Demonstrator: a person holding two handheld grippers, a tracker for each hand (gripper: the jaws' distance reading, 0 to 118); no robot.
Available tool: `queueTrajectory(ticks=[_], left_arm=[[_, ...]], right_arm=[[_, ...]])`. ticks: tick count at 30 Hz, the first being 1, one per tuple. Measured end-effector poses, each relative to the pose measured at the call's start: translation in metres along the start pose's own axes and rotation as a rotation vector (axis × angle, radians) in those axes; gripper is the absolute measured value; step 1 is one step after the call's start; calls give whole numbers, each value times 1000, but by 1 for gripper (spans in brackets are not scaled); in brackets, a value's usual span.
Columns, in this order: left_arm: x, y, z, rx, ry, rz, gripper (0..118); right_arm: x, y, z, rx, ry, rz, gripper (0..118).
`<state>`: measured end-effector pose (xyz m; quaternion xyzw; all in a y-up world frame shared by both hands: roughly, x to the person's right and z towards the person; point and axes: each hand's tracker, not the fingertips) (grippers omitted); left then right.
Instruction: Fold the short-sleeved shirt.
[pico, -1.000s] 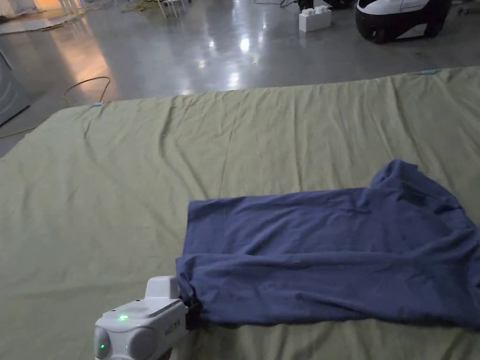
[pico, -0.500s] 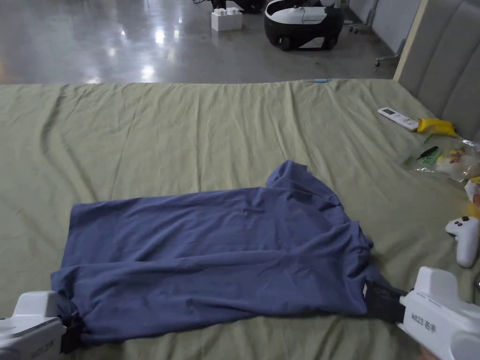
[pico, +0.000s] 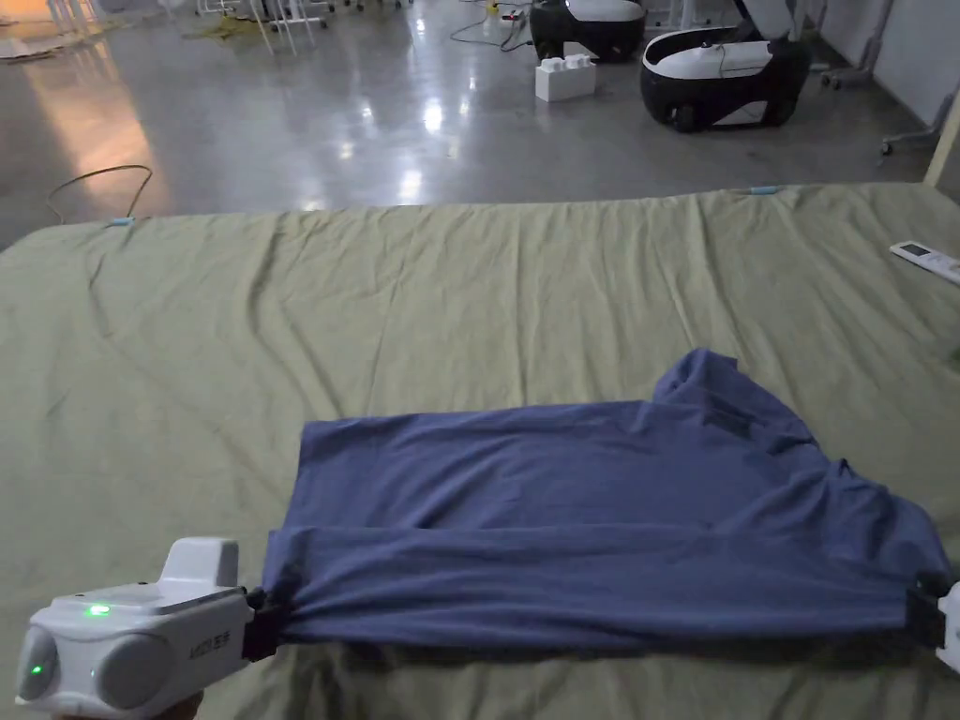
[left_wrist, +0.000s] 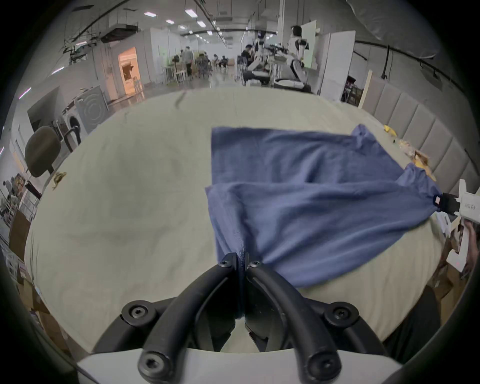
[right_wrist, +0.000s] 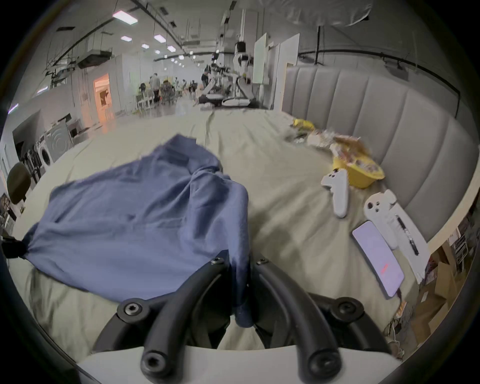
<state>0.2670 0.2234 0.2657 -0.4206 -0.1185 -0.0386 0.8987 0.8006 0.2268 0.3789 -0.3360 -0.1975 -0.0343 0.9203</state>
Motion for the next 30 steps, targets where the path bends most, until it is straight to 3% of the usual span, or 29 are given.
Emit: queueTrajectory(ticks=[7,12,15,16,18,19,22,25,30], left_arm=[[-15,-59,61,4,-48,21,5],[-14,-115,63,-90,-94,52,5],[-16,-126,49,-53,-93,99,6],[-20,-128,44,-42,-89,144,20],[-27,-127,40,-43,-41,223,62],[-30,-127,43,-19,-36,228,76],[-29,-119,72,111,11,197,76],[-18,-104,113,274,53,60,76],[18,-84,197,558,-59,-85,76]], right_arm=[[16,-39,63,16,-9,6,11],[18,-85,92,-80,-25,16,11],[9,-101,84,-110,-26,87,13],[7,-105,79,-115,-39,115,26],[-1,-107,81,-146,-63,128,62],[0,-109,81,-154,-56,123,69],[16,-107,88,-111,-25,71,68],[21,-96,110,37,-73,108,68],[13,-67,170,263,23,126,69]])
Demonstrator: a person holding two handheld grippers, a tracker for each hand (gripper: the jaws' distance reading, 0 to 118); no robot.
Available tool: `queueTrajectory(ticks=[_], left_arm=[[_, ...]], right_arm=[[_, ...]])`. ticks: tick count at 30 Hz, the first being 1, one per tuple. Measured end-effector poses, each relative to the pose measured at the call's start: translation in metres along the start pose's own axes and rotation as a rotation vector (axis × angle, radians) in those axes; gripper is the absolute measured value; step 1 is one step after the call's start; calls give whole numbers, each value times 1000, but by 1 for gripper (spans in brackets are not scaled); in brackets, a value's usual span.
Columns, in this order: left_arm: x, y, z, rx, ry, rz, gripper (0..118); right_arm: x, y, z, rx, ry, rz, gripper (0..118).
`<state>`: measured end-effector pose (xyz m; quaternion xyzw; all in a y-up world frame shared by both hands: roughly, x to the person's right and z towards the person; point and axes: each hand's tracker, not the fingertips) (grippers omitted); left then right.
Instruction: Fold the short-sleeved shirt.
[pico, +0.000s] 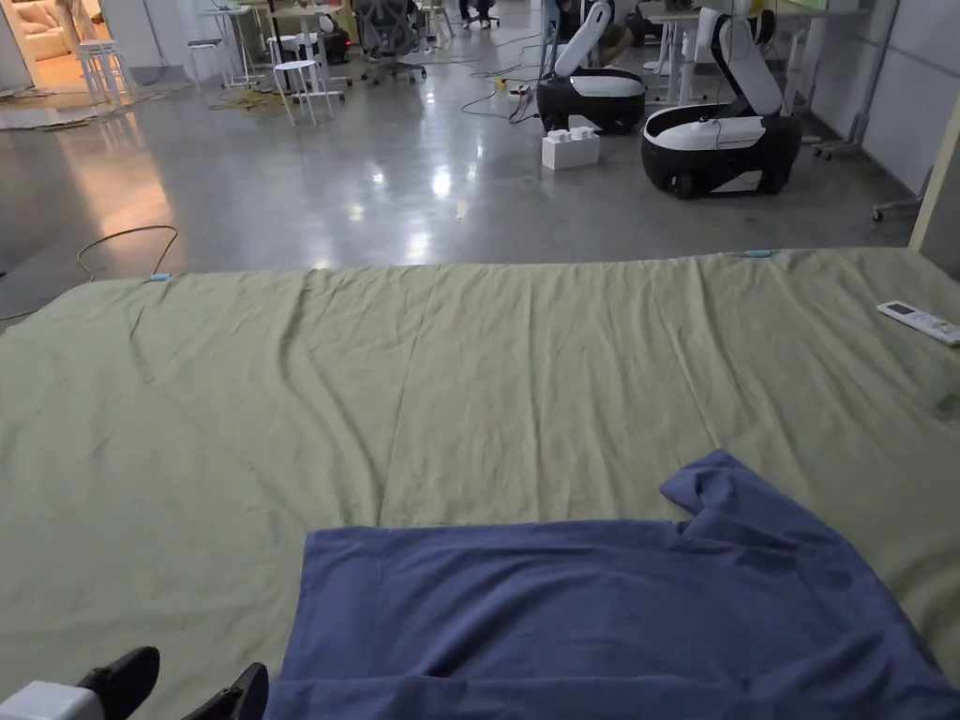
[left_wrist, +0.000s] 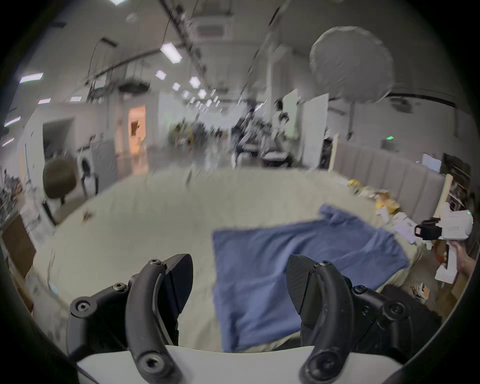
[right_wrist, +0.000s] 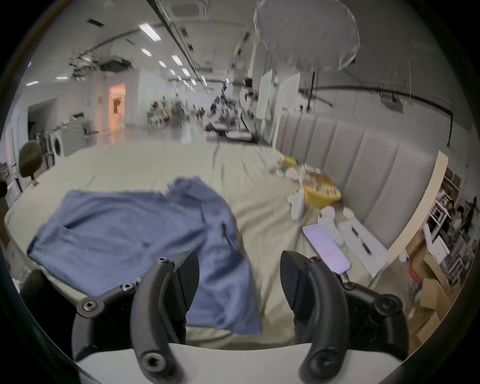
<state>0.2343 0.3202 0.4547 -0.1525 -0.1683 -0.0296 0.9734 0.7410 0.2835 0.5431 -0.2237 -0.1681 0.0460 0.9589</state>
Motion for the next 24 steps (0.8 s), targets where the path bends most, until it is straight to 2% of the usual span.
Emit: queueTrajectory(ticks=[5,7,9,10,12,13,15,16,18,20,24], left_arm=[[38,36,42,177,8,-38,75],[50,40,53,209,18,-63,74],[60,39,58,207,15,-85,69],[64,39,59,204,17,-92,55],[69,36,59,189,18,-107,19],[72,34,59,186,20,-109,5],[72,32,60,151,-14,-87,0],[72,30,57,145,-14,-77,0],[75,25,52,154,9,-72,0],[69,26,39,104,8,-43,0],[52,21,-9,16,-24,17,0]], right_arm=[[-22,33,48,172,148,-12,69],[-31,39,57,189,219,-43,69],[-39,43,64,194,288,-79,66],[-41,45,66,193,310,-89,54],[-49,48,69,199,322,-89,17],[-52,48,71,201,317,-87,7],[-56,49,70,208,335,-61,4],[-57,49,68,184,346,-67,0],[-59,49,65,207,337,-75,0],[-61,49,57,153,347,-135,0],[-60,47,39,154,347,-174,0]])
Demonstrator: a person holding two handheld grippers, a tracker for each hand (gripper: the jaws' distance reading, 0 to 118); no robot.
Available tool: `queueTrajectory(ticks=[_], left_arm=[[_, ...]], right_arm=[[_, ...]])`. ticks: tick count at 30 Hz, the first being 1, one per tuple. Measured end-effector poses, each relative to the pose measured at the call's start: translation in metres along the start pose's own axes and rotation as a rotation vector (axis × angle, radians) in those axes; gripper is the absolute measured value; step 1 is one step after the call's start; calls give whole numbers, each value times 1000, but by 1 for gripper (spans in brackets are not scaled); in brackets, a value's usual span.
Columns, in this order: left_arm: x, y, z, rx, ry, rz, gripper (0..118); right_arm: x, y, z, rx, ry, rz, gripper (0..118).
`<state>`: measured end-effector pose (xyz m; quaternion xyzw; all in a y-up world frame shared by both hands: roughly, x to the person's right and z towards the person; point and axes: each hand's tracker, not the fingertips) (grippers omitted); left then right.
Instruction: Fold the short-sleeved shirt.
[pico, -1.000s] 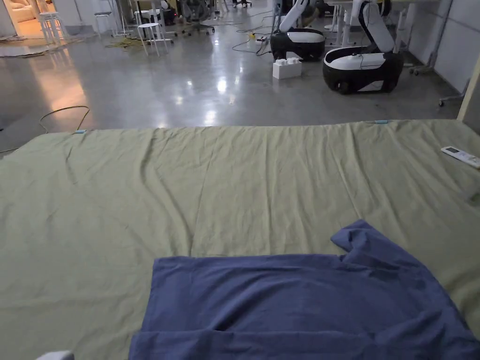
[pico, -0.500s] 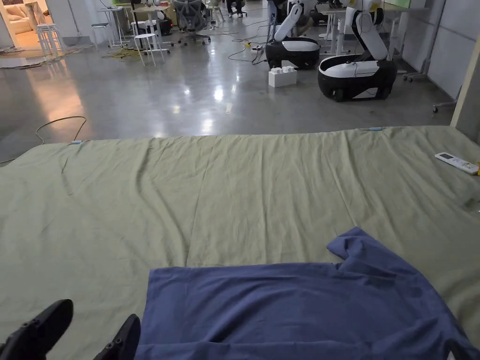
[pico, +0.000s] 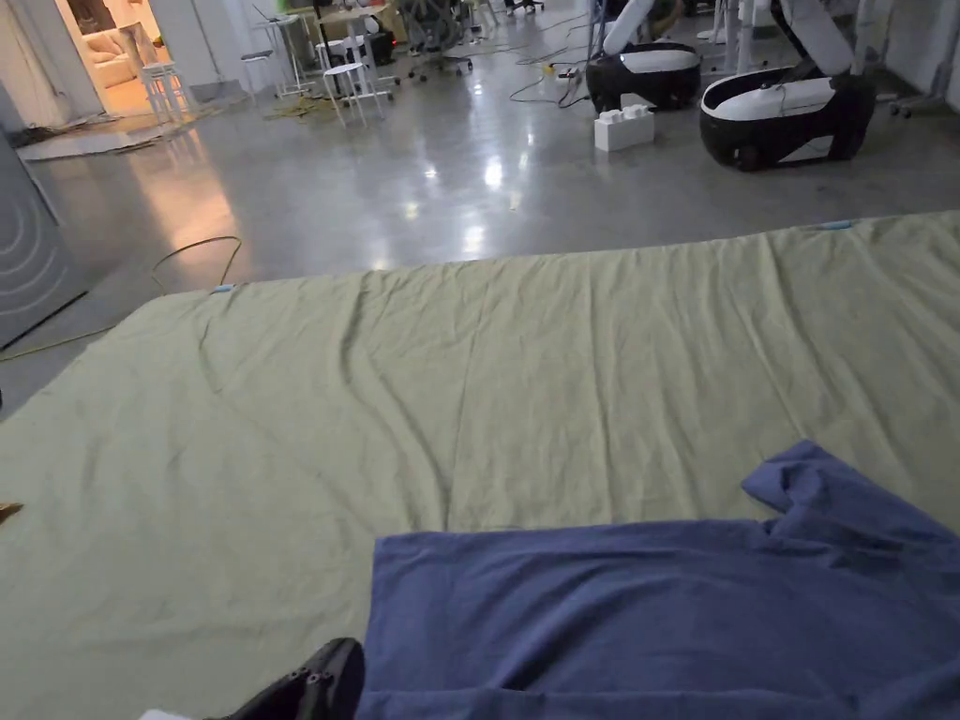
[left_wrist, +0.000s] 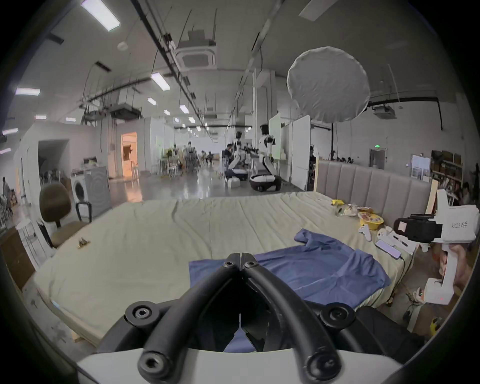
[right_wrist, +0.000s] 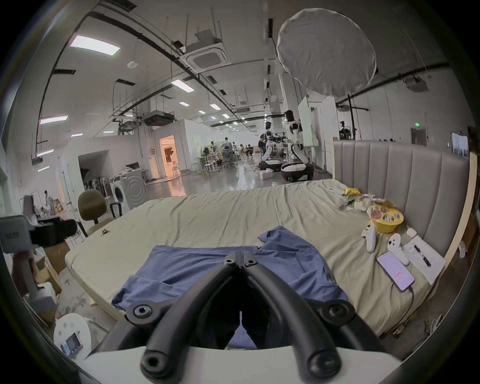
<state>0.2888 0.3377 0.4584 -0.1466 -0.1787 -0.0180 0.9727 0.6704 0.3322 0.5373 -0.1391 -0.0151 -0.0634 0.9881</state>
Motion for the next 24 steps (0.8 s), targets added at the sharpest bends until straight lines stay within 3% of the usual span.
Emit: queueTrajectory(ticks=[4,5,6,7,8,9,10,11,14,17,18,21,22,24], left_arm=[[-38,-18,-81,-113,-7,92,1],[-49,-24,-109,-150,-5,129,12],[-61,-30,-139,-192,21,149,33],[-70,-34,-165,-238,42,163,41],[-81,-33,-193,-306,55,173,41],[-89,-39,-220,-357,62,172,64],[-96,-44,-241,-379,59,177,81],[-103,-49,-262,-382,50,182,81],[-114,-61,-321,-482,116,100,81],[-124,-72,-355,-535,163,189,78],[-126,-74,-363,-555,157,204,71],[-119,-78,-369,-560,171,148,23],[-115,-77,-369,-568,149,122,13],[-102,-78,-373,-601,158,3,9]], right_arm=[[7,-8,-8,-47,8,14,0],[11,-12,-10,-70,1,32,0],[16,-17,-13,-104,-1,51,0],[18,-20,-16,-133,0,65,0],[22,-25,-19,-164,0,74,0],[26,-29,-21,-185,-24,82,0],[29,-33,-23,-205,-43,87,0],[31,-36,-25,-219,-48,85,0],[42,-44,-30,-259,-74,57,0],[49,-47,-32,-284,-93,48,0],[51,-47,-32,-291,-101,50,0],[59,-50,-32,-321,-123,54,0],[61,-51,-33,-326,-130,54,0],[69,-54,-35,-340,-130,32,0]])
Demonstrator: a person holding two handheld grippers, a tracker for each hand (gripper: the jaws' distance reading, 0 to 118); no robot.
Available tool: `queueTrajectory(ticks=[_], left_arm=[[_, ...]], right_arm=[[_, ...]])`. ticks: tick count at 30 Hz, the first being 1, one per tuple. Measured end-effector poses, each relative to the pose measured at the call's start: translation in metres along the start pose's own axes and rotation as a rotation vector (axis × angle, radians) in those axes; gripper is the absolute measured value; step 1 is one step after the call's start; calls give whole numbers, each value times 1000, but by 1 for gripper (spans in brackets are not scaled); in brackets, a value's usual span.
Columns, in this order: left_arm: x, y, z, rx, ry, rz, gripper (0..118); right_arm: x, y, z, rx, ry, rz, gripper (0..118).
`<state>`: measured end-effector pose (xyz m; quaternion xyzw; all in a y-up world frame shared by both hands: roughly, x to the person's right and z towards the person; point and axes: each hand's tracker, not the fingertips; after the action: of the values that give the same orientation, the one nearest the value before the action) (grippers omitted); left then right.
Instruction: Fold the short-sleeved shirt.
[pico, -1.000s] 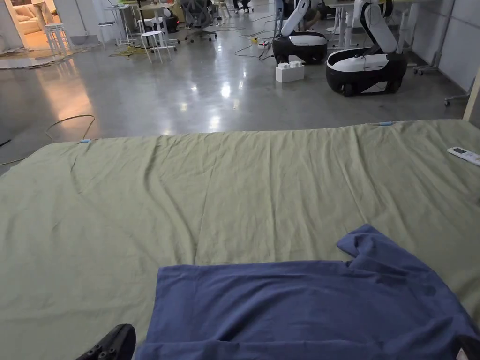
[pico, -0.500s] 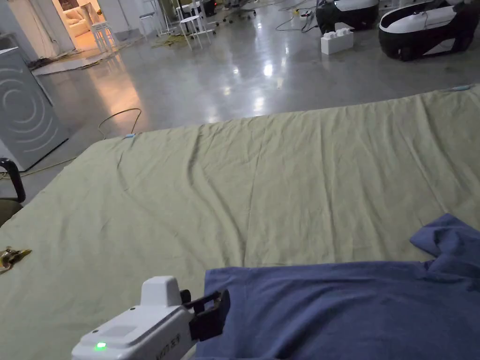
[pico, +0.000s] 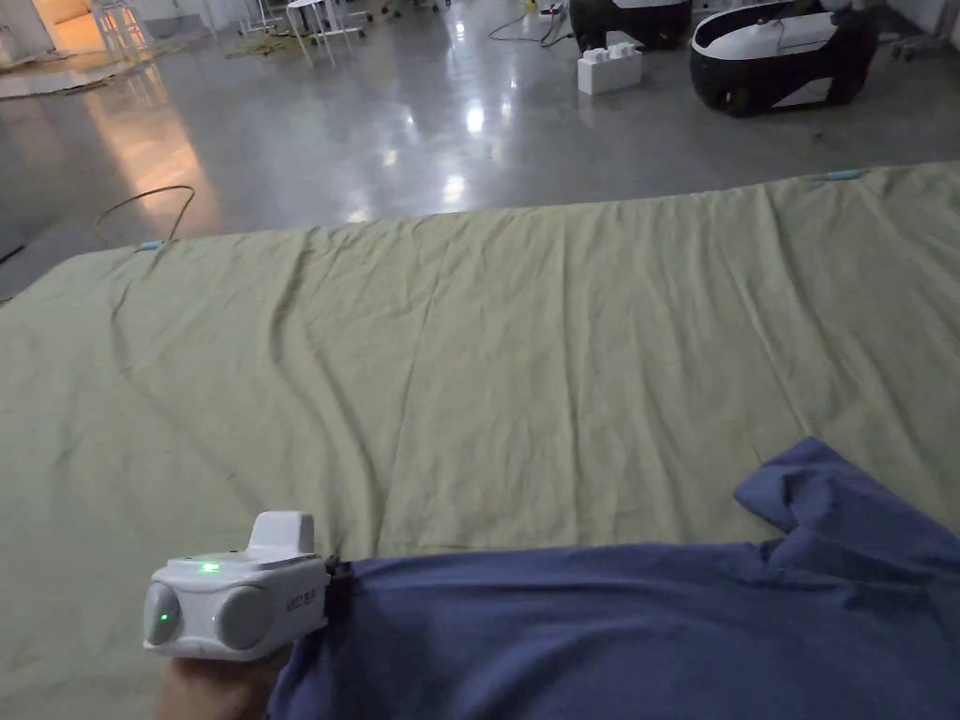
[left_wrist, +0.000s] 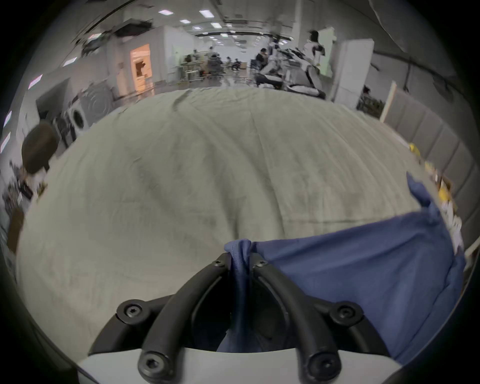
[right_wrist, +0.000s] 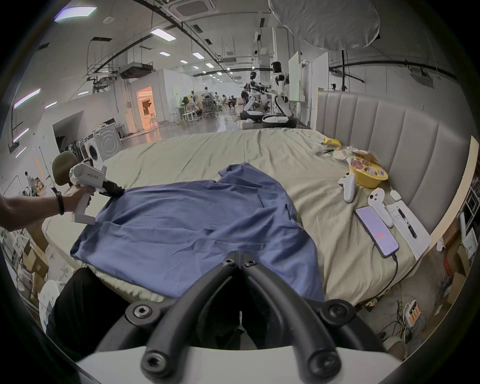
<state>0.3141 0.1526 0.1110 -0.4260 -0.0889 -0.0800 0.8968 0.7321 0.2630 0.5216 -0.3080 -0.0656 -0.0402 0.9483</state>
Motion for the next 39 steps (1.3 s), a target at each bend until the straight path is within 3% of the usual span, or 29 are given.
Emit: queueTrajectory(ticks=[4,5,6,7,8,9,11,16,20,21,22,23,24,25,26,28,30,31,33,35,39], left_arm=[[14,7,-12,-90,49,-73,9],[15,11,-15,-109,50,-68,9],[15,14,-17,-132,53,-71,9],[17,16,-18,-145,57,-93,9],[25,16,-11,-148,63,-117,9],[27,15,-11,-149,68,-135,9],[31,14,-10,-149,79,-139,8],[32,15,-6,-156,74,-145,8],[27,11,-4,-134,50,-158,8],[26,9,-3,-120,53,-170,8],[25,9,-2,-117,50,-168,8],[24,10,-1,-114,46,-161,8],[21,11,-5,-113,41,-151,8],[20,10,-4,-110,38,-145,8],[21,9,-1,-98,41,-136,8],[20,5,8,-14,67,-100,7],[15,0,41,92,11,-53,7],[9,-3,60,118,-31,-37,7],[-6,-22,97,162,-84,-40,7],[-19,-49,139,186,-129,-48,7],[-40,-121,212,183,-190,11,7]], right_arm=[[17,26,-26,-2,19,-27,2],[23,42,-42,-2,24,-13,11],[30,61,-62,-9,29,-4,35],[41,72,-80,-33,30,-5,72],[48,89,-105,-71,28,-27,87],[54,103,-130,-118,27,-54,87],[67,128,-181,-163,43,-62,84],[71,166,-296,-396,-65,101,84],[79,157,-364,-537,-187,219,83],[80,153,-370,-548,-212,230,83],[82,151,-369,-541,-157,185,76],[83,152,-363,-540,-103,100,64],[81,154,-358,-520,-119,85,54],[79,155,-354,-498,-105,117,22],[77,154,-352,-479,-73,139,4],[72,154,-340,-488,-80,143,4],[73,158,-316,-460,-6,64,4],[73,162,-301,-407,8,61,4],[75,164,-242,-261,62,33,4],[75,155,-187,-220,95,-28,4],[76,106,-87,-145,72,-43,4]])
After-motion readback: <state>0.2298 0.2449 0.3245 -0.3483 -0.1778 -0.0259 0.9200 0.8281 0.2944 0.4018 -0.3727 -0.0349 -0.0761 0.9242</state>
